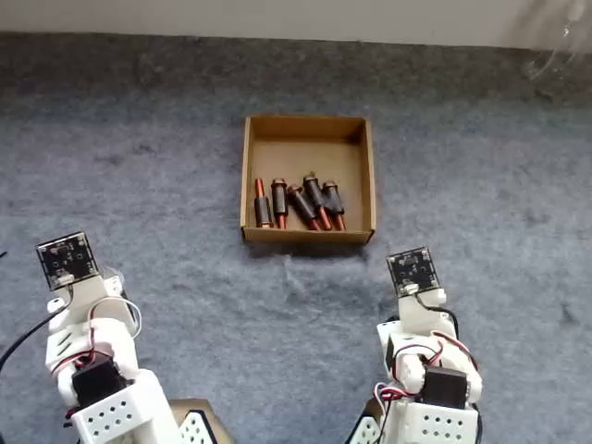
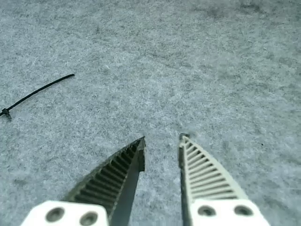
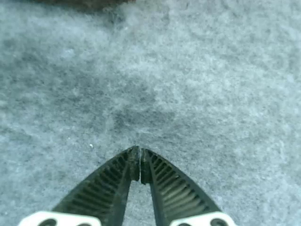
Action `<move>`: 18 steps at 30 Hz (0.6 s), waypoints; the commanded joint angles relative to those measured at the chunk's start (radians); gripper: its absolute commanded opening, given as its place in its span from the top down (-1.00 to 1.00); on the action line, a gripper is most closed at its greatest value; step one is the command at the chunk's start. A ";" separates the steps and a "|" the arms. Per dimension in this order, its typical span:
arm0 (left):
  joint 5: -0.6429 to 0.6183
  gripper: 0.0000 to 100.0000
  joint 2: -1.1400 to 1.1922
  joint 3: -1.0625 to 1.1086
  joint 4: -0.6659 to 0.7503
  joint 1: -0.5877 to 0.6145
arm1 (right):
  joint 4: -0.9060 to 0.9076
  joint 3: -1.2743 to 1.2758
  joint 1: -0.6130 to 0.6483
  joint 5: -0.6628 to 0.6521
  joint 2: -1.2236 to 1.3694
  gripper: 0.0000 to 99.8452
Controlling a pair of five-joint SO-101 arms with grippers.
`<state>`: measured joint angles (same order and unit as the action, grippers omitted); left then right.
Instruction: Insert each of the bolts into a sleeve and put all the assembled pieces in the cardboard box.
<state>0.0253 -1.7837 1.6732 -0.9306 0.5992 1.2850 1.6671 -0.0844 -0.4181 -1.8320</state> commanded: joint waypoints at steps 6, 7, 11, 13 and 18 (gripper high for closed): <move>0.003 0.95 0.008 0.025 -0.172 -0.173 | -0.018 0.157 -0.012 -0.009 -0.005 0.99; 0.003 0.95 0.008 0.025 -0.206 -0.174 | -0.018 0.157 -0.012 -0.009 -0.005 0.99; 0.002 0.96 -0.002 0.024 -0.388 -0.177 | -0.018 0.157 -0.012 -0.009 -0.005 0.99; 0.002 0.96 -0.002 0.024 -0.414 -0.174 | -0.018 0.157 -0.012 -0.009 -0.005 0.99; 0.002 0.96 -0.002 0.024 -0.411 -0.174 | -0.018 0.157 -0.012 -0.009 -0.005 0.99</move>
<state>0.0253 -1.7852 1.6732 -1.3341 0.4396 1.2850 1.6671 -0.0844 -0.4181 -1.8320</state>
